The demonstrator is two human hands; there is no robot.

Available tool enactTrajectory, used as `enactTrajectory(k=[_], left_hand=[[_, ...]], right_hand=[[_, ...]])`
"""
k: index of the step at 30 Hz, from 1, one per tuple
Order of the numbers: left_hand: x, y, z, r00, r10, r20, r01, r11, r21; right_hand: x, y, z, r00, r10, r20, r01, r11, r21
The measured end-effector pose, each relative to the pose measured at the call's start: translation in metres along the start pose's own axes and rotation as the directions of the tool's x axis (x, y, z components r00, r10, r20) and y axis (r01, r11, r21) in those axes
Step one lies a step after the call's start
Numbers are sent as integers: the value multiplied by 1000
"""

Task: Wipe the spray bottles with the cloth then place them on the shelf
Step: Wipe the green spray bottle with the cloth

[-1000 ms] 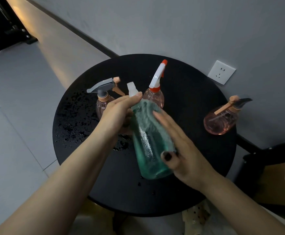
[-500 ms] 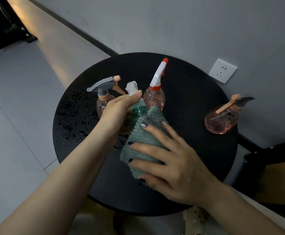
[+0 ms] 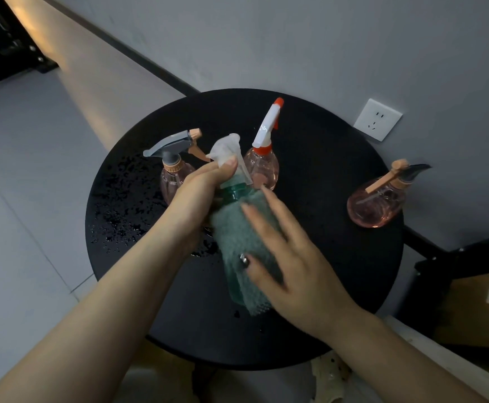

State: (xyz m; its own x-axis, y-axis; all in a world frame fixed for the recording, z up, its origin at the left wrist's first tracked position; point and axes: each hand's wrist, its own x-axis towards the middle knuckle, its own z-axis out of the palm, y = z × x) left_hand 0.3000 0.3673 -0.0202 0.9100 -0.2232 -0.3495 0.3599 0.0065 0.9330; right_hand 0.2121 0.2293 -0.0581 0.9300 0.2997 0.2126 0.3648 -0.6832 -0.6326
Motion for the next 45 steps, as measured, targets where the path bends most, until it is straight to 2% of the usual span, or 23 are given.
enactTrajectory(k=[3, 6, 8, 10, 12, 15, 17, 19, 21, 23, 25, 28, 30, 33, 37, 41, 43, 45], left_hand=[[-1, 2, -2, 1000, -3, -6, 2, 998, -58], [-1, 1, -1, 999, -6, -46, 4, 999, -46], [-1, 0, -1, 998, 1, -67, -1, 1000, -6], [0, -1, -3, 994, 46, -100, -39, 997, 71], [3, -1, -6, 987, 88, -136, -71, 990, 124], [5, -2, -8, 978, 127, -163, -90, 972, 217], [5, -5, -10, 977, 141, -163, -91, 956, 280], [6, -8, -10, 975, 150, -166, -85, 935, 346], [7, -9, -11, 973, 150, -175, -75, 924, 374], [9, -9, -13, 975, 153, -164, -82, 923, 375], [11, -9, -13, 975, 158, -158, -87, 919, 385], [11, -7, -13, 977, 134, -167, -56, 912, 406], [12, -7, -12, 984, 96, -152, -34, 929, 369], [11, -5, -11, 987, 79, -137, -31, 946, 323], [12, -5, -13, 986, 101, -129, -52, 940, 338], [13, -10, -10, 986, 104, -127, -54, 936, 347], [13, -9, -8, 983, 104, -152, -49, 943, 328], [14, -8, -9, 977, 112, -180, -54, 952, 300]], right_hand=[[-2, 1, 1, 974, -220, 46, 223, 919, -324], [-2, 0, -1, 918, -367, 153, 395, 808, -436], [-2, 1, -1, 903, -394, 170, 426, 776, -464], [-2, 3, -2, 925, -364, 106, 372, 818, -439], [-1, 5, -2, 962, -275, 3, 258, 899, -353], [3, 6, -4, 993, -72, -93, 61, 991, -119], [6, 5, -6, 994, 57, -91, -51, 996, 73], [7, 5, -9, 988, 124, -90, -109, 981, 159], [5, 6, -8, 995, 79, -60, -74, 995, 68], [2, 8, -5, 999, -34, -26, 29, 988, -148], [-1, 9, -4, 987, -160, 30, 161, 928, -335], [-3, 9, -4, 940, -318, 121, 337, 825, -453], [-4, 9, -3, 916, -368, 160, 398, 784, -477], [-3, 7, -4, 942, -332, 59, 328, 862, -388], [1, 5, -4, 995, -64, -81, 56, 994, -90], [5, 6, -6, 980, 163, -111, -129, 955, 269], [5, 6, -6, 971, 204, -128, -153, 934, 324], [4, 4, -4, 980, 152, -127, -116, 961, 252]])
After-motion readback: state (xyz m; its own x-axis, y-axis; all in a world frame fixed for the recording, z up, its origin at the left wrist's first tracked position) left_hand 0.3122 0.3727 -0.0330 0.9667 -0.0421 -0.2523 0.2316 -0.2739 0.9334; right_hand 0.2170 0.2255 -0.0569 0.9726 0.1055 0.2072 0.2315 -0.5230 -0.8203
